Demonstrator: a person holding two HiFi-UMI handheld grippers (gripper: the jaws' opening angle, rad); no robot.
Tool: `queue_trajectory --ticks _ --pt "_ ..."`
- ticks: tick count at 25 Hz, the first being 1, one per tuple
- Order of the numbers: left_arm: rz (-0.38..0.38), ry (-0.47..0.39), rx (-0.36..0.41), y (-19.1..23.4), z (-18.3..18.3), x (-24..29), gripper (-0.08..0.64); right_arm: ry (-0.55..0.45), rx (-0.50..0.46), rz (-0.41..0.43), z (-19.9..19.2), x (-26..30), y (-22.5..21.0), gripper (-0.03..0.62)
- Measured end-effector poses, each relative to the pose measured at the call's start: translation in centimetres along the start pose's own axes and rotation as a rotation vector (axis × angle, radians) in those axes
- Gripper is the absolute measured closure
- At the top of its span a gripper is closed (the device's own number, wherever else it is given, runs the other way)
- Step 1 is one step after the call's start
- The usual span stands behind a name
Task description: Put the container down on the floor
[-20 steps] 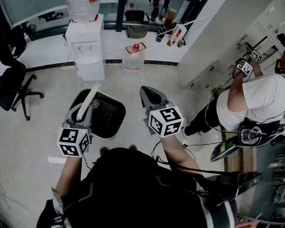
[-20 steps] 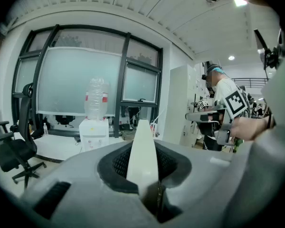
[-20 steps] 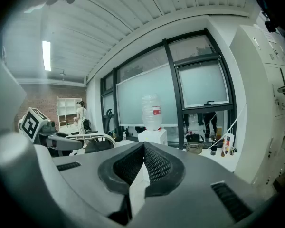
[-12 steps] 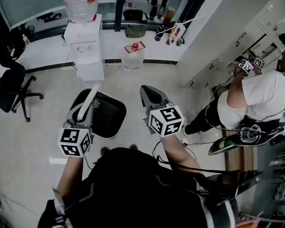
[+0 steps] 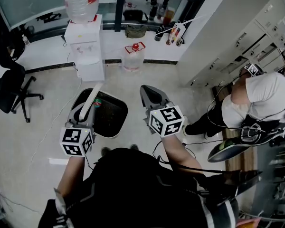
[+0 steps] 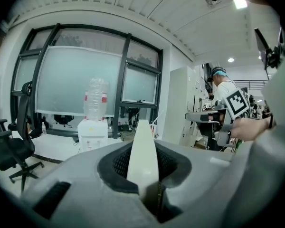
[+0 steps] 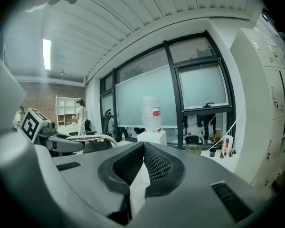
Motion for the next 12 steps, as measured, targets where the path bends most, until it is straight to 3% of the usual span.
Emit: queue_trajectory --ticks 12 --pt "-0.044 0.007 -0.005 2.3 0.1 -0.1 0.495 0.028 -0.015 -0.008 0.6 1.4 2.3 0.584"
Point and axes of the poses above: the fingertips, and each gripper's own axes: x forward along the fingers, y to its left, z out of its top, the point moved 3 cm from there along -x, backward along the fingers, and after that the axes turned 15 degrees about -x, right-handed, at the moved point
